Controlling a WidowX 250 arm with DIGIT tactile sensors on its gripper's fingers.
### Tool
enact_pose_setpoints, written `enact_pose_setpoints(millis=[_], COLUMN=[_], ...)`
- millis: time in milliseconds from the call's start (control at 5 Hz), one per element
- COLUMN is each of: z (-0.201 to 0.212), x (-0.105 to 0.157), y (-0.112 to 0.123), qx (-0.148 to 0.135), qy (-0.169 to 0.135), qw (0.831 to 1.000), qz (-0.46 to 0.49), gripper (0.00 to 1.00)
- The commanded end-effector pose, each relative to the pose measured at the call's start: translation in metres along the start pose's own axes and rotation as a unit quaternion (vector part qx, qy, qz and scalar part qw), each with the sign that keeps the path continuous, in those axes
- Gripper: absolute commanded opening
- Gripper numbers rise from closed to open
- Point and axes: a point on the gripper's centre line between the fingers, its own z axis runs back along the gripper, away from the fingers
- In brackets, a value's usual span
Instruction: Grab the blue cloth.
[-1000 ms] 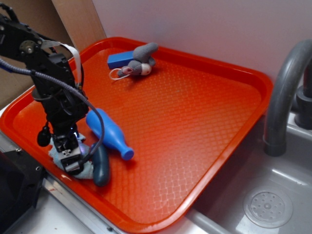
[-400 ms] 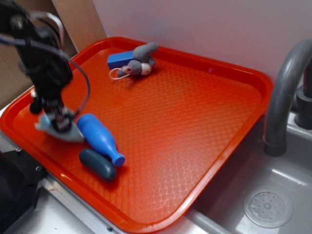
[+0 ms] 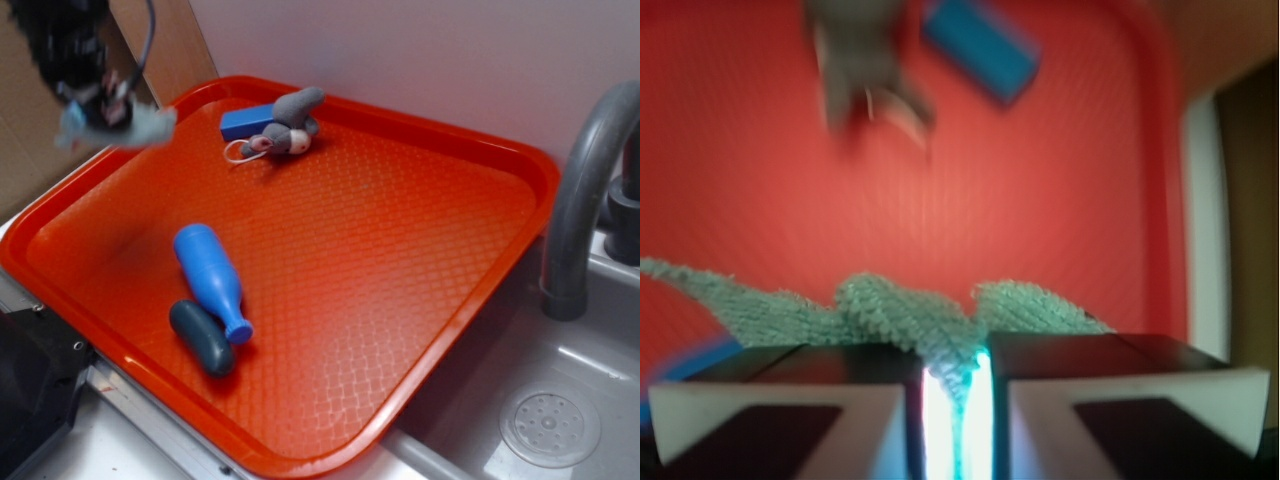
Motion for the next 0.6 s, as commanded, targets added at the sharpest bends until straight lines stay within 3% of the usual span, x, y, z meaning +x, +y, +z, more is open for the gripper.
enact_pose_setpoints(millis=[0,200,400], z=[0.09,0.102,0.098], x=[0.012,0.012,0.013], y=[-0.052,-0.062,-0.06], qx=[-0.013,-0.021,-0.007], qy=[-0.079,-0.094,-0.091], qw=[0.996,0.995,0.995], qz=[-0.034,-0.038,-0.049], gripper=[0.0,0.0,0.0])
